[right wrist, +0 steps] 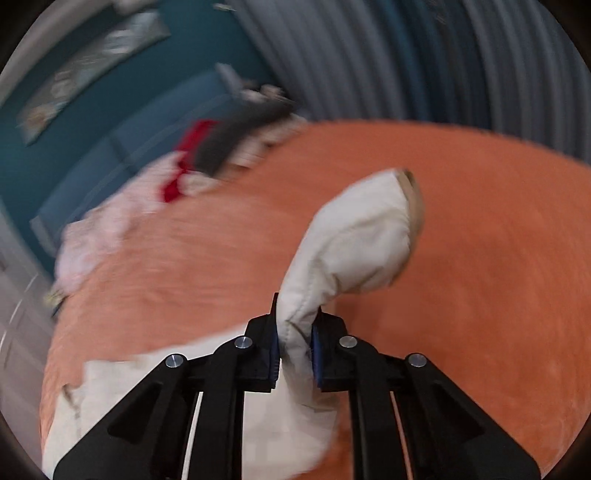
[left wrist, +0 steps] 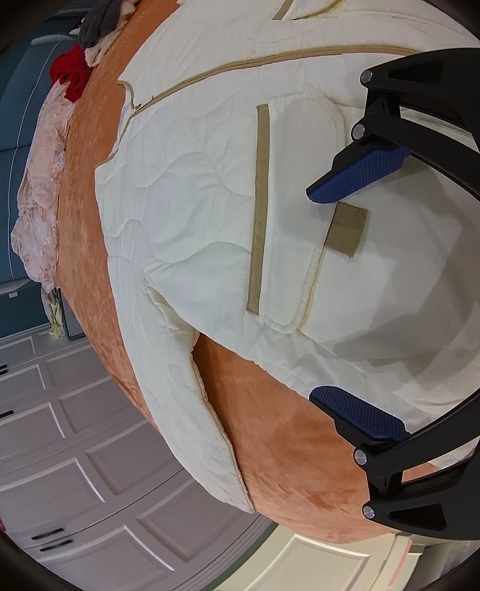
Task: Fold large clothes
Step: 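Fold the held sleeve across the jacket body and open the right gripper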
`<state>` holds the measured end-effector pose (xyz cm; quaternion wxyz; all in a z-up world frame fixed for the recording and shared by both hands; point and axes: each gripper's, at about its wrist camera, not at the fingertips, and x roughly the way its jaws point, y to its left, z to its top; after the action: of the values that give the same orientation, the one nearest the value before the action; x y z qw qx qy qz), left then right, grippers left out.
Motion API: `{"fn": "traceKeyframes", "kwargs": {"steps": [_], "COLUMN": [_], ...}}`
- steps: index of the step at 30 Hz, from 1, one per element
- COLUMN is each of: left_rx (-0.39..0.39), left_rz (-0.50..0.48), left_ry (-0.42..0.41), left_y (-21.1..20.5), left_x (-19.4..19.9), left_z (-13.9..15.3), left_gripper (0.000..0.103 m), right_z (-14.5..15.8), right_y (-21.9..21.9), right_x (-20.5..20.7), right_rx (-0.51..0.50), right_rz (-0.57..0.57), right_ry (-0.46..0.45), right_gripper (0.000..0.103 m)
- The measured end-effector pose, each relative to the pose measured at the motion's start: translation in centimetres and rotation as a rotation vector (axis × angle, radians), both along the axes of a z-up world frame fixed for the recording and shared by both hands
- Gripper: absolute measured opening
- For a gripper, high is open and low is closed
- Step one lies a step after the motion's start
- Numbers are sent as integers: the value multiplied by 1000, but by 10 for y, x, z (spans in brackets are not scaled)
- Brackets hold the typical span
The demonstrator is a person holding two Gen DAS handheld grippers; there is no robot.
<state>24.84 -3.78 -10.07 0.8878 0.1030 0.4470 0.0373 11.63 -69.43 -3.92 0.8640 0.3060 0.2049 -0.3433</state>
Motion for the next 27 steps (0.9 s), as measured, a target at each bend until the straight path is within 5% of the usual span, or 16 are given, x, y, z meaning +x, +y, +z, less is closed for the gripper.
{"fn": "traceKeyframes", "kwargs": {"steps": [7, 12, 22, 27], "left_rx": [-8, -26, -71, -148], "left_rz": [28, 61, 123, 100], "left_ry": [-3, 1, -19, -23], "left_y": [21, 42, 85, 86], "left_x": [-8, -12, -4, 6], "left_z": [3, 4, 11, 19], "left_gripper": [98, 98, 98, 98], "right_z": [96, 109, 17, -41], "right_y": [149, 262, 434, 471], "right_x": [82, 126, 189, 181], "right_rx": [-213, -257, -252, -185], "right_rz": [401, 664, 1010, 1137], "right_ry": [-72, -79, 129, 259], "right_gripper": [12, 12, 15, 37]}}
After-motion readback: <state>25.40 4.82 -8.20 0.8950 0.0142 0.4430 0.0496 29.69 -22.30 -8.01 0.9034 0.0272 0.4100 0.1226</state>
